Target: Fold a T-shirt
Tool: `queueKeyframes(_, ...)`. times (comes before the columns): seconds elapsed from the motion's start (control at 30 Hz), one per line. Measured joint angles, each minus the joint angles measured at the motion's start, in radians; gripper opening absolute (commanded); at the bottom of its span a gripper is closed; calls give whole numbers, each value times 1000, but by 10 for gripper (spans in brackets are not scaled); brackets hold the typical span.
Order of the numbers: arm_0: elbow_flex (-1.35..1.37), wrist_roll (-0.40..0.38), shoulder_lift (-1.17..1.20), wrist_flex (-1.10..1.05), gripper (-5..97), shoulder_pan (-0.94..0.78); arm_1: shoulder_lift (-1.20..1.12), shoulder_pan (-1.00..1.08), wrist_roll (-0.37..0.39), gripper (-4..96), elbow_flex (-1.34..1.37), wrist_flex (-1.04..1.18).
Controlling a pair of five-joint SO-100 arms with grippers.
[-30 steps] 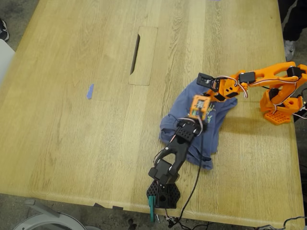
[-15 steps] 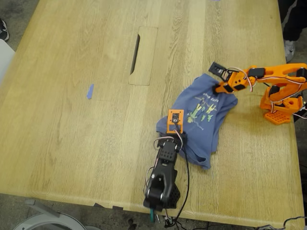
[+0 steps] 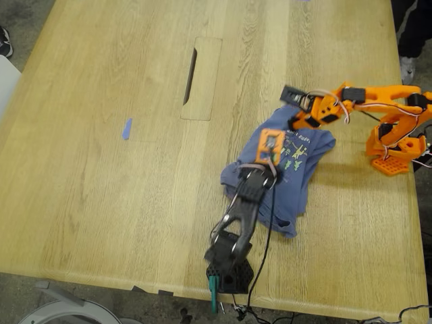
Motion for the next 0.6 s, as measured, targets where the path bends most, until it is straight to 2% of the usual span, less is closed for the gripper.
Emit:
queueKeyframes(0.13, -18, 0, -143, -114, 0, -11, -6, -9, 2, -1, 147, -140)
queueKeyframes(0.3, 152, -3, -126, -198, 0, -92, 69, 55, 2, -1, 353, -216)
queueKeyframes(0.43, 359, -3, 49, -216, 0, -169, 199, 138, -3, -1, 482, -198)
queueKeyframes(0.6, 526, 0, 321, -120, 0, -253, 354, 244, -3, -1, 545, -129)
